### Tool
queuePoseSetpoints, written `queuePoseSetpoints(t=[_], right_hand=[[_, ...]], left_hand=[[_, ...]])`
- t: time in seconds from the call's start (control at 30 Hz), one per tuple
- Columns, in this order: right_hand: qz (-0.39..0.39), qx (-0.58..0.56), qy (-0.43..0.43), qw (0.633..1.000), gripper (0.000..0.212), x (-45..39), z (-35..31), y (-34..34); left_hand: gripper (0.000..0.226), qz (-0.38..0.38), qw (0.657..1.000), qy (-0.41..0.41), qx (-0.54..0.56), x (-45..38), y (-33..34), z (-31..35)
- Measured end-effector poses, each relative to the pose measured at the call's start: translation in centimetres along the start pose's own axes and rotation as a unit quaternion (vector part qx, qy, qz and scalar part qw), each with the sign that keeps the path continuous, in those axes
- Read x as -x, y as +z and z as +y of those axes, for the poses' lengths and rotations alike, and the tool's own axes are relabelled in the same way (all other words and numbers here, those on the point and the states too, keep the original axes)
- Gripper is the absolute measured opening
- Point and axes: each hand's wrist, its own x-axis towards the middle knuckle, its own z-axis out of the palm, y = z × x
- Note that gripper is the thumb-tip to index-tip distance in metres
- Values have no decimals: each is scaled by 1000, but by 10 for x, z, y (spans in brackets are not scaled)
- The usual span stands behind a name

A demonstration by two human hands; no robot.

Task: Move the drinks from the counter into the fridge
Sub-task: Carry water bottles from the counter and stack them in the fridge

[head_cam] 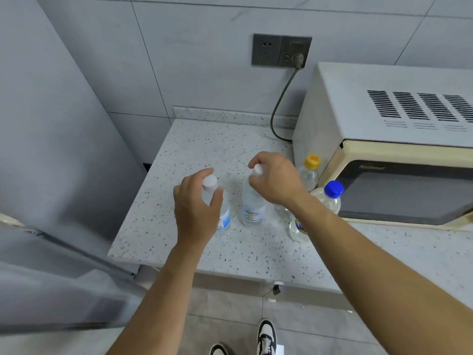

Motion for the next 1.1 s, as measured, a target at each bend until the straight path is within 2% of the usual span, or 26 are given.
queuePoseSetpoints(t=[0.1, 0.17, 0.27, 0.37, 0.53, 0.77, 0.93, 1.1], right_hand=[[80, -90, 32, 992, 50, 18, 17, 22], [92, -151, 70, 982, 64, 30, 28, 39], [92, -230, 104, 963, 72, 42, 42, 65], [84, -263, 132, 952, 71, 48, 52, 86], [87, -263, 148, 949, 68, 45, 57, 97], [104, -337, 132, 926, 61, 76, 60, 93], [69, -381, 126, 914, 44, 116, 64, 85], [-22, -444, 139, 885, 44, 160, 71, 75]], left_hand=[[51, -26, 997, -44, 66, 10, 6, -16], [61, -54, 989, -79, 114, 16, 10, -27], [75, -77, 968, -149, 184, 24, 19, -42], [78, -102, 959, -176, 198, 28, 28, -60], [70, -166, 939, -229, 196, 29, 40, -75], [53, -170, 940, -217, 202, 45, 27, -73], [55, -195, 916, -248, 248, 72, 10, -74], [54, -222, 875, -284, 323, 115, -16, -68]])
